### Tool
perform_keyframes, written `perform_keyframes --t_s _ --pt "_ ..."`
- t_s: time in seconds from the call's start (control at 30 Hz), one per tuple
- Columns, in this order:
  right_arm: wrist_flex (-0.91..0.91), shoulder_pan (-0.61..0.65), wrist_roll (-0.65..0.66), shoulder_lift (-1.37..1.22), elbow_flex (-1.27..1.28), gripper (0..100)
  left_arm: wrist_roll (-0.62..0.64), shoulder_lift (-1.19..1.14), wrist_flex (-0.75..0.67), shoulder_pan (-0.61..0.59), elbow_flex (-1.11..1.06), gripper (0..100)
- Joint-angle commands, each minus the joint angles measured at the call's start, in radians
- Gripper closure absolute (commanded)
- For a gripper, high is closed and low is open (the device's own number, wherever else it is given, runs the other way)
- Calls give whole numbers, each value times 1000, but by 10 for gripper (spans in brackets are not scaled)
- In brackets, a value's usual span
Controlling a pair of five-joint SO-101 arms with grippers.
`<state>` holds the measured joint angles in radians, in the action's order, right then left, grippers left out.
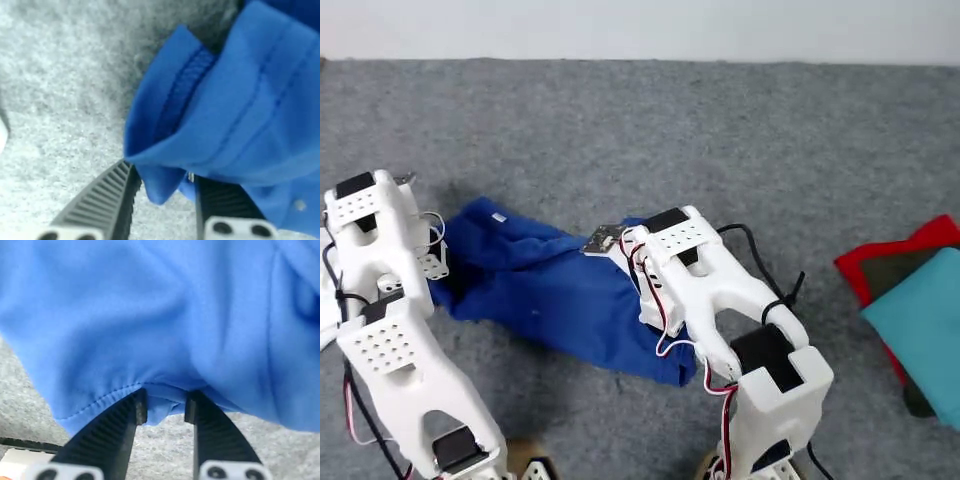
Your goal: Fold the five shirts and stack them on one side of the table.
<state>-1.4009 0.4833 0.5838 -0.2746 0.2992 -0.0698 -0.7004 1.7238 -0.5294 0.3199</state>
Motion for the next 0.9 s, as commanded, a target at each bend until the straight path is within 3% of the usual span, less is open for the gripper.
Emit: perform_keyframes --t_s 0.0,0.37,0.5,0.7,0.87 --pt "7 -35 31 -5 5 987 -9 58 34 2 28 848" --pt "27 -305 94 -13 -3 989 -17 60 34 2 28 849" --pt "27 -377 147 -13 -5 989 -104 109 34 2 27 849" --pt "21 -410 155 -7 -5 988 -284 275 34 8 28 848" --pt "-35 -397 152 -4 -5 921 -298 393 34 3 28 839"
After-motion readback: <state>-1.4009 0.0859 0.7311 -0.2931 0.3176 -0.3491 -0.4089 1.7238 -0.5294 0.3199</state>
